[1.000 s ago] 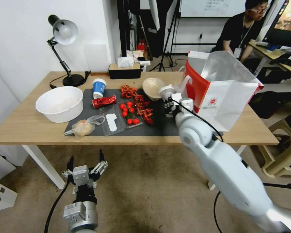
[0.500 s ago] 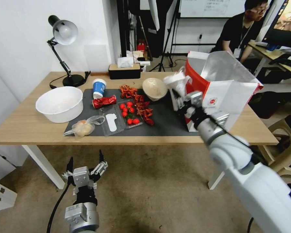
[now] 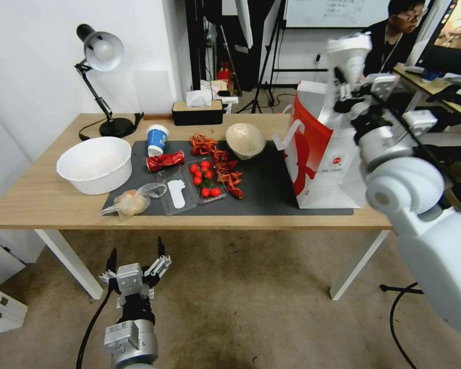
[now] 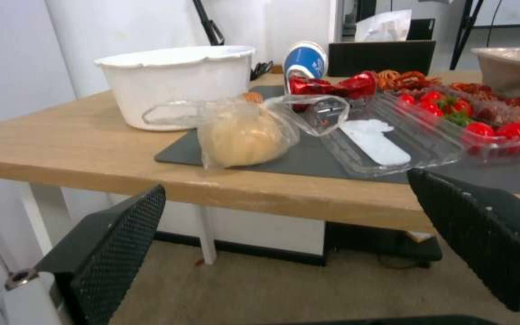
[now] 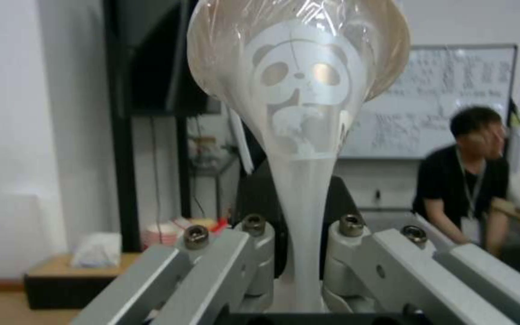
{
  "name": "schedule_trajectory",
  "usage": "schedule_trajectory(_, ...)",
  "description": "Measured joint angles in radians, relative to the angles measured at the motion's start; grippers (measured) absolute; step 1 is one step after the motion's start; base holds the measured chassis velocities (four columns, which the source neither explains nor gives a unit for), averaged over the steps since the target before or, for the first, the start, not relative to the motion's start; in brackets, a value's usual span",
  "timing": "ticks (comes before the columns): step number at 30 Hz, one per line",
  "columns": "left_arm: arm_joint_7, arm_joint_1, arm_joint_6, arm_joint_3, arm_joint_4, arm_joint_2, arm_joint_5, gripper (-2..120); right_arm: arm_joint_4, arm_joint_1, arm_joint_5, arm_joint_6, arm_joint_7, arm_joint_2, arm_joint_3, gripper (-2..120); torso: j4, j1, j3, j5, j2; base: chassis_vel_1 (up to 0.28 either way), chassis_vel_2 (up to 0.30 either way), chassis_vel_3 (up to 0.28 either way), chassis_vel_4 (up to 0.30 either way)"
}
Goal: Pick up the trash from the table and place it into the takeout bag.
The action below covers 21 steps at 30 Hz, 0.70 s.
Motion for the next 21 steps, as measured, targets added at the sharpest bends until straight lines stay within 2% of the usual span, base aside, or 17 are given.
schedule_trajectory(3,-0.002,0.001,0.0,0.005,0.001,-0.003,0.001,100,-0.027,0.0,-0.02,-0.058,0.021,-0.001,0.001,14,0.0001,0.0,0.0,0.0001,0.0,0.0,0.0,0.0,0.0)
schedule_trajectory(4,-0.002,0.001,0.0,0.005,0.001,-0.003,0.001,100,-0.027,0.0,-0.02,-0.058,0.021,-0.001,0.001,14,0.0001,0.0,0.0,0.0001,0.0,0.0,0.0,0.0,0.0)
schedule_trajectory(7,-0.002,-0.001,0.001,0.005,0.0,-0.002,0.001,100,-0.035,0.008,-0.028,-0.111,0.027,-0.005,0.006,26,0.0,0.0,0.0,-0.0001,0.0,0.0,0.0,0.0,0.0)
schedule_trajectory(8,-0.002,-0.001,0.001,0.005,0.0,-0.002,0.001,100,-0.035,0.008,-0.028,-0.111,0.027,-0.005,0.006,26,0.0,0.0,0.0,-0.0001,0.0,0.0,0.0,0.0,0.0)
schedule_trajectory(10,-0.002,-0.003,0.003,0.004,-0.001,-0.004,-0.005,100,-0.04,0.015,-0.028,-0.127,0.032,-0.006,0.004,37,0.0001,0.0,0.0,-0.0001,0.0,0.0,0.0,0.0,0.0)
schedule_trajectory(12,-0.002,-0.003,0.004,0.002,-0.002,-0.006,-0.01,100,-0.041,0.016,-0.029,-0.132,0.034,-0.006,0.002,41,0.0002,0.0,0.0,-0.0002,0.0,0.0,0.0,0.0,0.0)
schedule_trajectory(15,-0.004,-0.004,0.009,-0.003,-0.007,-0.01,-0.021,100,-0.039,0.011,-0.035,-0.159,0.052,-0.005,-0.005,59,0.0001,0.0,0.0,-0.0002,0.0,0.0,0.0,0.0,0.0)
schedule_trajectory(16,-0.004,-0.004,0.009,-0.003,-0.007,-0.01,-0.021,100,-0.039,0.011,-0.035,-0.159,0.052,-0.005,-0.005,59,0.0001,0.0,0.0,-0.0002,0.0,0.0,0.0,0.0,0.0)
schedule_trajectory(21,-0.004,-0.002,0.01,-0.001,-0.01,-0.009,-0.017,100,-0.037,0.009,-0.039,-0.182,0.066,-0.004,-0.008,76,0.0001,0.0,0.0,-0.0001,0.0,0.0,0.0,0.0,0.0)
